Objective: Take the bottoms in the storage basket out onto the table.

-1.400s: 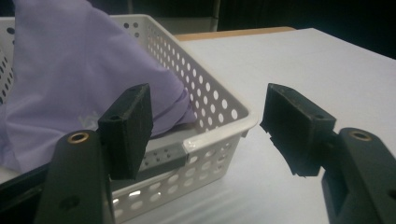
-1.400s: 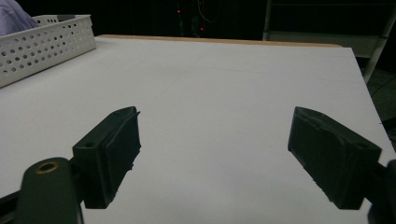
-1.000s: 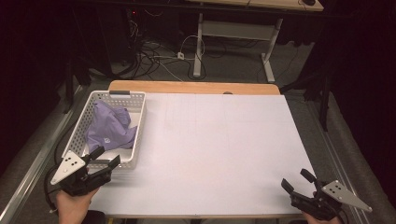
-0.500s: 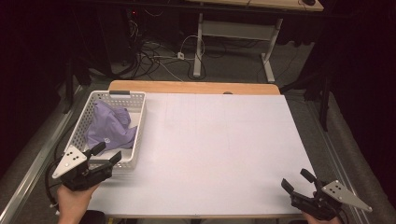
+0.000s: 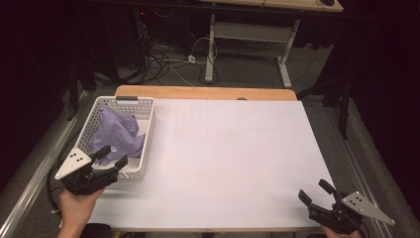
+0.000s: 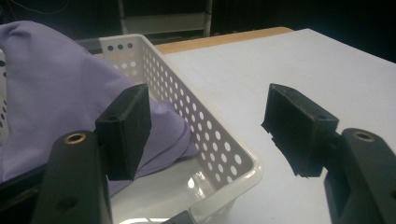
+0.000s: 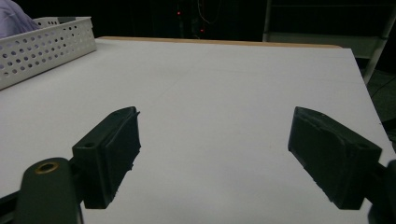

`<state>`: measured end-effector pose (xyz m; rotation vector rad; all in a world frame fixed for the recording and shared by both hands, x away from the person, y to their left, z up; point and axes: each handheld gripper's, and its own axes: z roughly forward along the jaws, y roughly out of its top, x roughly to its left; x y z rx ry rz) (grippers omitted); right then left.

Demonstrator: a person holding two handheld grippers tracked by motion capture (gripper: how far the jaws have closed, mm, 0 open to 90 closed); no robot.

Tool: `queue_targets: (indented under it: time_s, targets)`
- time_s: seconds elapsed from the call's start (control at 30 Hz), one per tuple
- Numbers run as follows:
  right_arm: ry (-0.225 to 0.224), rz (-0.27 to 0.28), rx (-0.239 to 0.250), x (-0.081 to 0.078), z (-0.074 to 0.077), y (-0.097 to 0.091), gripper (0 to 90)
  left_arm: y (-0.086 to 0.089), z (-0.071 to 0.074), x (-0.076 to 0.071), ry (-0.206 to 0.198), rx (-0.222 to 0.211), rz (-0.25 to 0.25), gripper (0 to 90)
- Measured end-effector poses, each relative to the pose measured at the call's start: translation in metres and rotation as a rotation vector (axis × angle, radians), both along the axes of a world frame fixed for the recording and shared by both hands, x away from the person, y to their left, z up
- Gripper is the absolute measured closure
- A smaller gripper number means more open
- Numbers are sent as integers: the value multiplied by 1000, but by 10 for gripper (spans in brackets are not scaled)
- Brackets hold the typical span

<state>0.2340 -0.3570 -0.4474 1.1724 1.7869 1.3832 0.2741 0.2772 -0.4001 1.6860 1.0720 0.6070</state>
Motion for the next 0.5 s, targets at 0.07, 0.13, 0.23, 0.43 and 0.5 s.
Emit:
queue_targets:
  time_s: [0.07,0.13,0.23,0.43,0.5]
  targets:
    - [0,-1,1,0,0,0,174,1,1,1,2,-6,2,311]
    - [0,-1,-1,0,0,0,174,2,2,3,4,-5,4,311]
    - [0,-1,0,0,0,0,174,5,3,5,10,-6,12,311]
    - [-2,0,-1,0,0,0,173,10,6,10,25,0,36,304]
    - [-1,0,-1,0,0,0,173,12,7,12,33,2,42,304]
